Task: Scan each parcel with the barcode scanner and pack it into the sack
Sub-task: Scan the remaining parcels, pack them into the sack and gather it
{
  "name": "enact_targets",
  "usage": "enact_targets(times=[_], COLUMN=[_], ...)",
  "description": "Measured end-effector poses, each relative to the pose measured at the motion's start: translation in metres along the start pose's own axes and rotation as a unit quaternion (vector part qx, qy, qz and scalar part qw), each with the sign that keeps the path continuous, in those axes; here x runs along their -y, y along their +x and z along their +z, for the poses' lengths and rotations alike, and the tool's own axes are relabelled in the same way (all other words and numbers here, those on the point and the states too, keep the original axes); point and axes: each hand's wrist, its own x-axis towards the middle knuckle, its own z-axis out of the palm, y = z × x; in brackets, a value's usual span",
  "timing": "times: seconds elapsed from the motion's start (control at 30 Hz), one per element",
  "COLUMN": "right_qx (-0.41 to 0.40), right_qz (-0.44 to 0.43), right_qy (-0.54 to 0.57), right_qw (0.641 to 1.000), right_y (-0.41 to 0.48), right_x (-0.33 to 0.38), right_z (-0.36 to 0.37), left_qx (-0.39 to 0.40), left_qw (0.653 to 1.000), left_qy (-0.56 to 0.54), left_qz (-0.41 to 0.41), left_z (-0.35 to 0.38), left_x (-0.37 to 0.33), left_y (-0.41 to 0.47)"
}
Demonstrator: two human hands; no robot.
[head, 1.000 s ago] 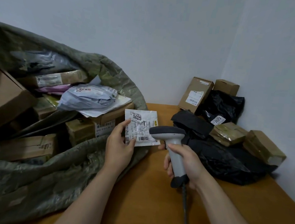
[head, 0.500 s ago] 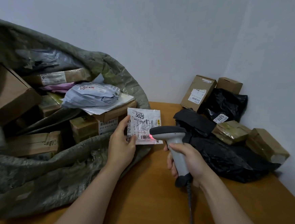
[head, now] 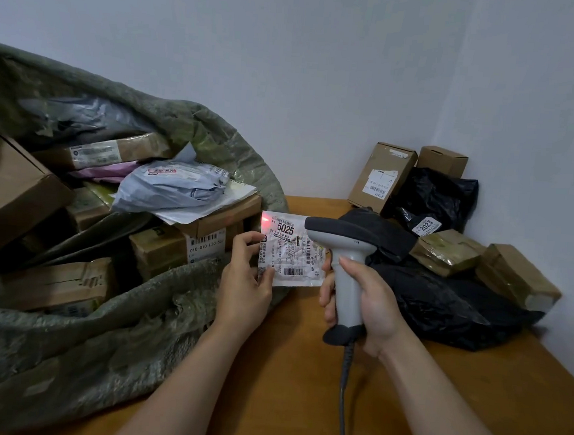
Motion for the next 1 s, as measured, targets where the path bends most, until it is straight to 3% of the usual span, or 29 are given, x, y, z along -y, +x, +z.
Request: enact_targets(times=[0.77, 0.87, 1.0], right_qx=[0.015, 0.025, 0.034], right_qz=[-0.047, -0.068, -0.093], right_qy=[-0.008, -0.026, -0.031], right_qw=[0.999, 0.997, 0.995], right_y=[-0.001, -0.001, 0.000], right_x=[-0.004, -0.006, -0.009], right_z=[-0.001, 0.001, 0.009], left_qx=[0.010, -0.013, -0.042], left_qw=[0.999, 0.995, 0.993], left_qy=[0.044, 0.072, 0.102], left_qz=[0.028, 0.065, 0.051], left_z=[-0.002, -0.008, -0.031], left_x=[-0.014, -0.033, -0.070], left_y=[-0.004, 0.002, 0.031])
